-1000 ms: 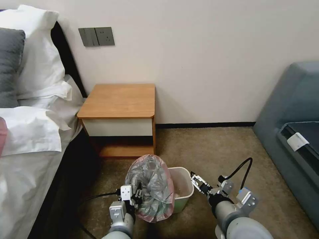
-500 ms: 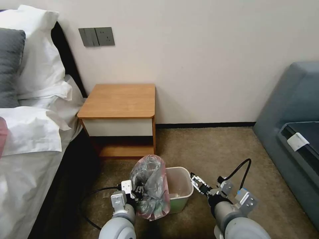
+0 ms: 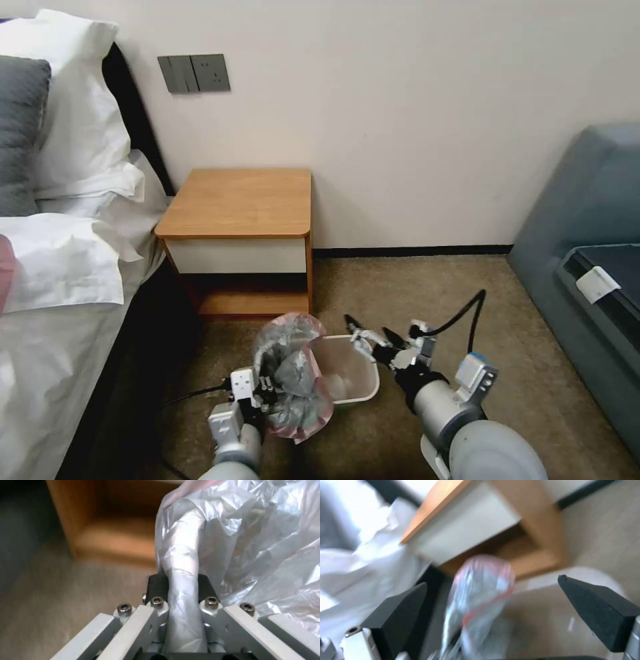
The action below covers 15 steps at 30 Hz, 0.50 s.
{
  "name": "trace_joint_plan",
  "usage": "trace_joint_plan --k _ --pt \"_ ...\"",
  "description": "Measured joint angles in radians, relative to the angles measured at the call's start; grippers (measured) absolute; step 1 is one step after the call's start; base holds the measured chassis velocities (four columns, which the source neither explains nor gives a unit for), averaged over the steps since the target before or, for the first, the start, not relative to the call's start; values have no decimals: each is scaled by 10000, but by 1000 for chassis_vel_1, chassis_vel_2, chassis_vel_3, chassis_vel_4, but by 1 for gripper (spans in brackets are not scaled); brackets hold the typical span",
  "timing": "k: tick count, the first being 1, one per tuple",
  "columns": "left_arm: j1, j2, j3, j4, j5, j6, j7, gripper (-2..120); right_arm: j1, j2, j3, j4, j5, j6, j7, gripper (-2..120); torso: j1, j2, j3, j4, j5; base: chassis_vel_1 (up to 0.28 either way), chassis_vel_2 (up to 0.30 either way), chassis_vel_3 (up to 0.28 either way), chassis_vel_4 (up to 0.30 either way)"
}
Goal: Pick up the garbage bag from the table and place it over the trash can.
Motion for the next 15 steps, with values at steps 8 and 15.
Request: trace_joint_plan --k 8,15 --pt "335 -26 -481 7 1295 -1789 963 6 744 61 -429 -22 2679 -447 185 100 0 0 -1 -1 1 0 0 0 0" --pt "530 -90 -703 -64 1630 -2318 1303 6 2041 822 -1557 -1155 2721 -228 678 91 0 0 -1 2 1 0 0 0 0"
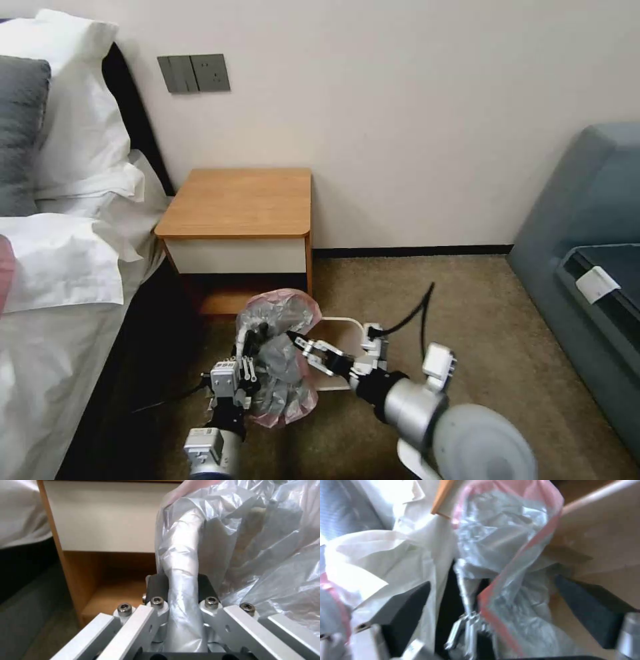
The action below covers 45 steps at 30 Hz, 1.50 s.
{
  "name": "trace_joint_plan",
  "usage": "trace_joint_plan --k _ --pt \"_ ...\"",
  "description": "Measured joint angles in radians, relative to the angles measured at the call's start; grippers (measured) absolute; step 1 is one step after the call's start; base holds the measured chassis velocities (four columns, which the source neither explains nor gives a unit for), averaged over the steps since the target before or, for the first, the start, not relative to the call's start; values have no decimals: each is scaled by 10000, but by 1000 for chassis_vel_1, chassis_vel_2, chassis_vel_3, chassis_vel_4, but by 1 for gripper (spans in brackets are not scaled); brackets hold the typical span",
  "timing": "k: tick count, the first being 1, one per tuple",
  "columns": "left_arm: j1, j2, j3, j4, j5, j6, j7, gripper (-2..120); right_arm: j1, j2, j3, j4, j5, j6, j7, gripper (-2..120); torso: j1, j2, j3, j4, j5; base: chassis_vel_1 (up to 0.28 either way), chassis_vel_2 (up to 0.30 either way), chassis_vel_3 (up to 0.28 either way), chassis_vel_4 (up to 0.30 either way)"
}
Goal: Pick up the garbage bag from the table and place it over the trash can.
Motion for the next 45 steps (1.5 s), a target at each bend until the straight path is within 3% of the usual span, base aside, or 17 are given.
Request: trace_joint_plan --k 10,12,14,24,35,45 --pt "194 -138 -98 -255 29 -139 96 6 82 337 -365 -643 -627 129 129 60 1 0 0 -2 1 0 0 0 0" --pt "236 -167 -116 -289 8 -147 95 6 25 327 -364 -669 -930 155 -35 47 1 0 0 -2 1 0 0 0 0" --pt "245 -182 -118 -301 -29 -147 86 6 2 314 -354 -678 -1062 156 -139 44 1 0 0 -3 0 0 0 0 0" --pt "264 -315 -98 -370 -457 33 -62 6 -144 228 -324 -673 -1781 109 -770 5 1 0 0 -2 1 0 0 0 0" --pt "186 -405 -111 -457 -1245 350 -287 6 -262 -96 7 -319 -2477 95 -929 0 1 0 0 -2 2 0 0 0 0" --pt "-139 -351 -337 -416 -2086 742 -429 6 -355 -868 1407 585 -2690 -196 -1305 0 1 0 0 -4 1 0 0 0 0"
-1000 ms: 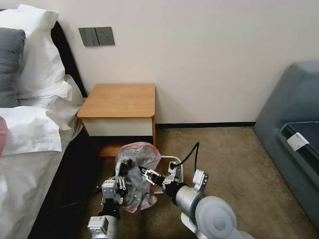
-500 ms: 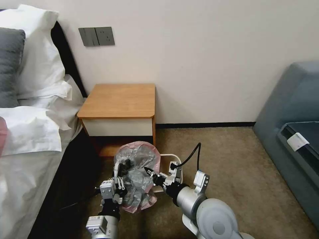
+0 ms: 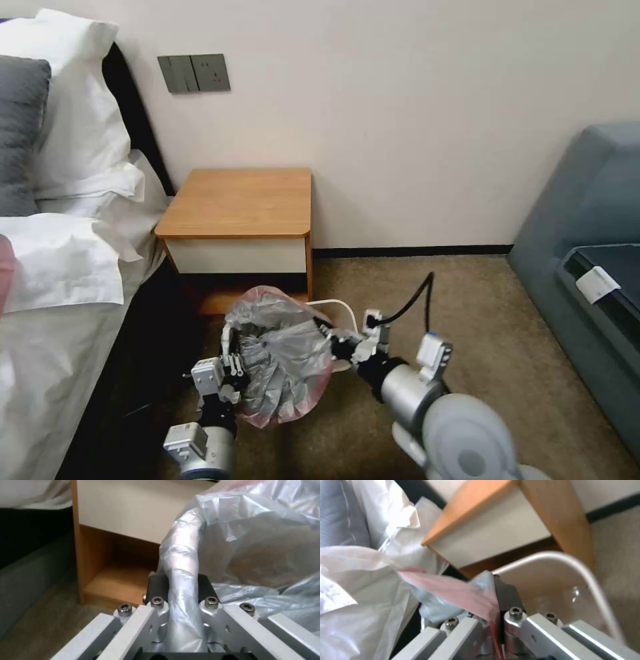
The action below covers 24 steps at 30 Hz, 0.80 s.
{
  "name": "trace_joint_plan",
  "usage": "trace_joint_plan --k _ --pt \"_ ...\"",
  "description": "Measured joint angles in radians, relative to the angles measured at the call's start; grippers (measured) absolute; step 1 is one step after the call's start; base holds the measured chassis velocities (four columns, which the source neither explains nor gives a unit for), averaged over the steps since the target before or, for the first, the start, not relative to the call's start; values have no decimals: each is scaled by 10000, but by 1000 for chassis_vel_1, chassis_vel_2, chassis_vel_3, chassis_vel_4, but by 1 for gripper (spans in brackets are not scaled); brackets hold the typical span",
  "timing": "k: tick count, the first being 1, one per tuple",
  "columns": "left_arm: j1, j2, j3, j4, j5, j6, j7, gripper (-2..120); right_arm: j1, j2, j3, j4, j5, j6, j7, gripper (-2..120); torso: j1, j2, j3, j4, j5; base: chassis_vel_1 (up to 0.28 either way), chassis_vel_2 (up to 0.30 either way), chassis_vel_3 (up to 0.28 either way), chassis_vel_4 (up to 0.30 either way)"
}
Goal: Pick up the garbage bag from the table and place it over the trash can.
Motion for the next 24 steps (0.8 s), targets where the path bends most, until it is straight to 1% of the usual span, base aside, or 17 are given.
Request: trace_joint_plan --k 3,6,7,10,11,14,20,23,24 --pt "-41 12 48 36 -19 35 4 6 260 -42 149 -78 -2 -76 -186 0 0 0 0 1 0 0 0 0 0" --pt "-46 8 138 83 40 40 89 6 994 -16 120 -555 52 -247 -265 0 0 0 1 0 0 0 0 0 0" --pt "-46 8 138 83 40 40 89 6 994 -16 120 -555 52 -247 -265 0 0 0 1 0 0 0 0 0 0" --pt "-29 7 136 138 214 -62 266 6 1949 -18 64 -1391 131 -524 -127 0 0 -1 1 2 0 0 0 0 0" --pt "-29 7 136 138 214 -62 266 6 1949 -18 64 -1391 131 -524 -127 0 0 -1 1 2 0 0 0 0 0" --pt "-1 2 105 124 232 -175 409 6 2597 -158 52 -2149 303 -1009 95 0 0 0 1 2 1 0 0 0 0" --pt "22 -48 47 83 93 -329 597 6 2887 -385 13 -2488 609 -1365 292 0 0 0 1 2 0 0 0 0 0" --pt "-65 -75 -45 73 -344 -426 806 6 2611 -616 405 -2273 1697 -1736 539 0 0 0 1 1 1 0 0 0 0" --pt "-65 -75 -45 73 -344 -426 806 6 2611 -616 405 -2273 1697 -1736 539 0 0 0 1 1 1 0 0 0 0"
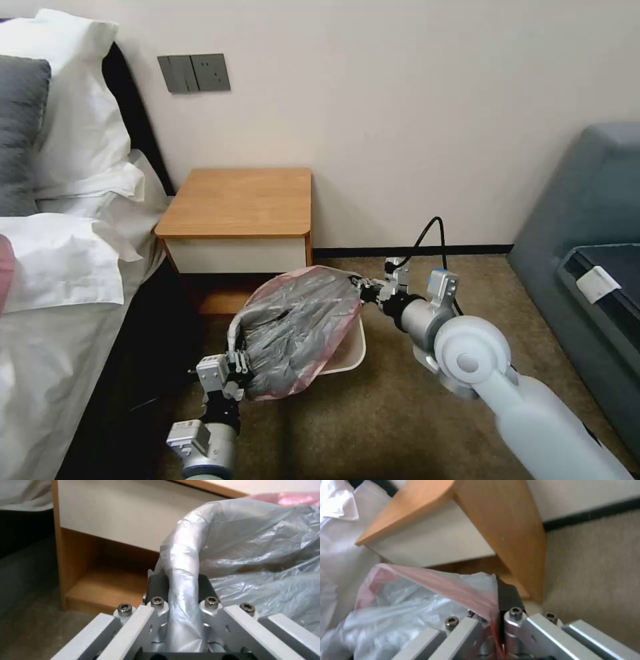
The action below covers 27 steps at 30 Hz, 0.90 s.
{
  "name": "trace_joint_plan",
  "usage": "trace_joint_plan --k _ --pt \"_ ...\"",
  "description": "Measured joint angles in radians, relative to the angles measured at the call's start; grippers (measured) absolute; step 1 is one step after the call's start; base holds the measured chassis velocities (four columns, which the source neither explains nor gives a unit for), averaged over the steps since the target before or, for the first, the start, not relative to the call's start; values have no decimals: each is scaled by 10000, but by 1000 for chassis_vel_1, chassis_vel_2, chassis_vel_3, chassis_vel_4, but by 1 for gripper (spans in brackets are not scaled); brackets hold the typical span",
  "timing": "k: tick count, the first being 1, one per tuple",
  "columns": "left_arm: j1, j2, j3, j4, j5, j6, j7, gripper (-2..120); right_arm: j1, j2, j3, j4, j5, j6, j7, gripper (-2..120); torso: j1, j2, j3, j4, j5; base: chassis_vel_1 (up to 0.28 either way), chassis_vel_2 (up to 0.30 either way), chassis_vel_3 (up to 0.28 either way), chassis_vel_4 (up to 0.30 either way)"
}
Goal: Pick up the garbage bag from the table and place it over the trash can.
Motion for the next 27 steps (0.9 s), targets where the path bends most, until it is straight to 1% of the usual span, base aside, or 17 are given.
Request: trace_joint_plan --k 3,4,7,8,9,10,12,13,14,16,17,18,20,21,22,26,27 --pt "-170 -19 -116 0 -660 -21 163 6 -376 -104 543 374 1480 -40 417 0 0 0 -1 -1 -1 0 0 0 0" --pt "-170 -19 -116 0 -660 -21 163 6 -376 -104 543 374 1480 -40 417 0 0 0 -1 -1 -1 0 0 0 0" --pt "-372 -38 -311 -56 -1569 49 301 6 -805 -38 1257 719 3258 -42 912 0 -1 0 -1 0 0 0 0 0 0" --pt "-372 -38 -311 -56 -1569 49 301 6 -805 -38 1257 719 3258 -42 912 0 -1 0 -1 0 0 0 0 0 0" --pt "-442 -33 -387 -97 -1876 128 307 6 -984 -27 1451 814 3485 -79 920 0 0 0 -1 0 -1 0 0 0 0" --pt "-498 -24 -449 -115 -2119 192 308 6 -1130 -22 1580 868 3511 -135 883 0 0 0 -1 -1 -1 0 0 0 0" --pt "-613 10 -602 -182 -2603 344 297 6 -1479 0 1800 973 3450 -245 716 10 -1 0 -2 -1 0 0 0 0 0" --pt "-613 10 -602 -182 -2603 344 297 6 -1479 0 1800 973 3450 -245 716 10 -1 0 -2 -1 0 0 0 0 0" --pt "-654 31 -661 -218 -2772 424 291 6 -1626 31 1859 1018 3381 -274 674 14 0 0 -1 -1 -1 0 0 0 0" --pt "-703 76 -745 -257 -2997 549 289 6 -1840 127 1930 1071 3299 -305 658 24 -1 0 -1 -1 -1 0 0 0 0" --pt "-720 92 -762 -263 -3060 575 289 6 -1909 174 1968 1090 3279 -308 658 28 -1 0 -1 0 -1 0 0 0 0" --pt "-720 92 -762 -263 -3060 575 289 6 -1909 174 1968 1090 3279 -308 658 28 -1 0 -1 0 -1 0 0 0 0" --pt "-739 104 -766 -267 -3138 616 288 6 -2031 228 2005 1097 3202 -339 657 36 -1 0 -1 1 -1 0 0 0 0" --pt "-745 106 -755 -267 -3179 637 282 6 -2125 269 2015 1068 3061 -379 624 41 -1 1 -1 0 -2 0 0 0 0" --pt "-745 106 -755 -267 -3179 637 282 6 -2125 269 2015 1068 3061 -379 624 41 -1 1 -1 0 -2 0 0 0 0" --pt "-750 119 -738 -295 -3215 704 267 6 -2303 434 1921 711 2387 -519 455 61 -1 0 -1 1 -1 0 0 0 0" --pt "-750 119 -738 -295 -3215 704 267 6 -2303 434 1921 711 2387 -519 455 61 -1 0 -1 1 -1 0 0 0 0"
